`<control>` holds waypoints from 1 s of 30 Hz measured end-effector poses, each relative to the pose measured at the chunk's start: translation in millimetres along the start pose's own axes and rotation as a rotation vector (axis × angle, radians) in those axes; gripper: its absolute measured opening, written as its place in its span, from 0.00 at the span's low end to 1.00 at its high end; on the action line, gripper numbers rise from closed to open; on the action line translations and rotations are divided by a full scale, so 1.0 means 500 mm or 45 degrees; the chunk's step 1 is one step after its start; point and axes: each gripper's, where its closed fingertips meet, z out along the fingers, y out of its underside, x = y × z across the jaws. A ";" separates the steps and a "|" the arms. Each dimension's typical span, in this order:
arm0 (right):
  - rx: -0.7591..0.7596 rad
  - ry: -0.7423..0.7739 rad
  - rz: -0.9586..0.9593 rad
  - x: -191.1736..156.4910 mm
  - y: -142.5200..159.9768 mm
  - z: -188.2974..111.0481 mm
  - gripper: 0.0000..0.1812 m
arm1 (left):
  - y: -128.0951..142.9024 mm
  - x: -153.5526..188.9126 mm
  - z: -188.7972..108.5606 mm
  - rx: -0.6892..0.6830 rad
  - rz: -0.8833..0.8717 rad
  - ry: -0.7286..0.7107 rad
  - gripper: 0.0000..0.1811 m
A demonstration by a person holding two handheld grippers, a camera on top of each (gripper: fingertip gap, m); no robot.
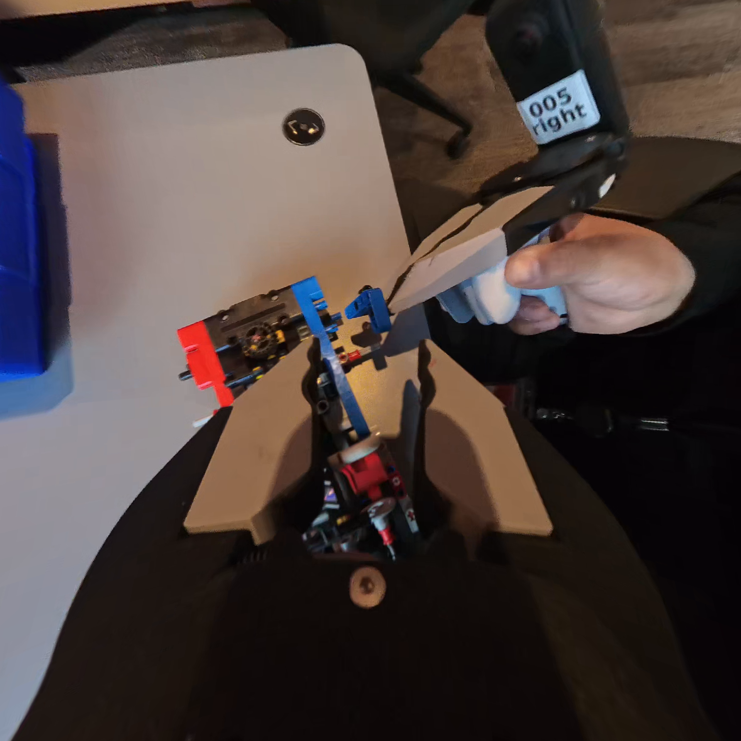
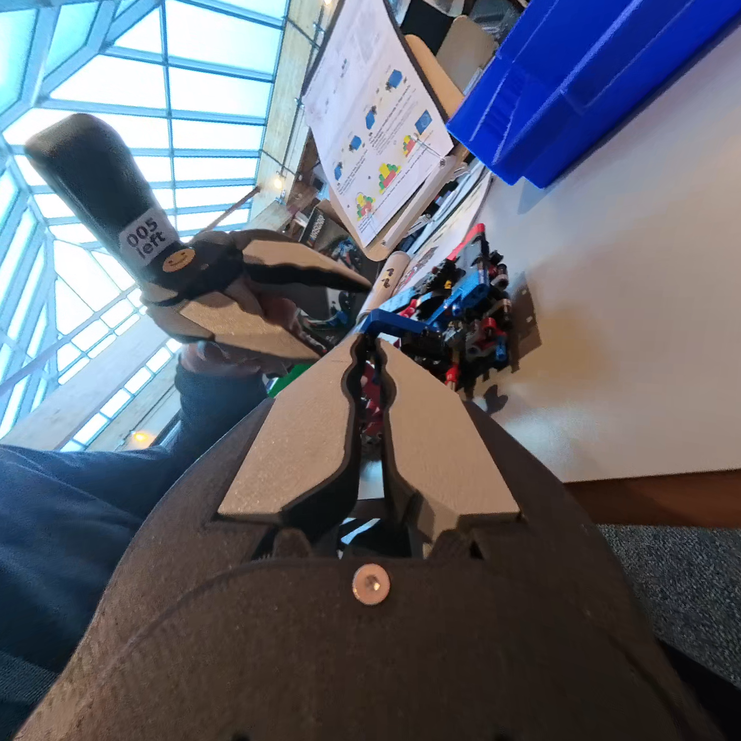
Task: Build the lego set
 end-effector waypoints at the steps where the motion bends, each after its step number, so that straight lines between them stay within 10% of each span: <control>1: 0.000 -0.013 0.001 -0.004 -0.002 0.000 0.00 | 0.004 0.002 0.013 -0.022 0.012 -0.014 0.25; 5: 0.001 -0.038 0.010 -0.012 -0.005 -0.006 0.00 | -0.012 0.020 0.035 0.051 0.077 -0.039 0.05; 30: 0.104 -0.137 0.365 0.009 -0.012 -0.021 0.02 | -0.020 0.020 0.075 0.249 -0.040 -0.364 0.04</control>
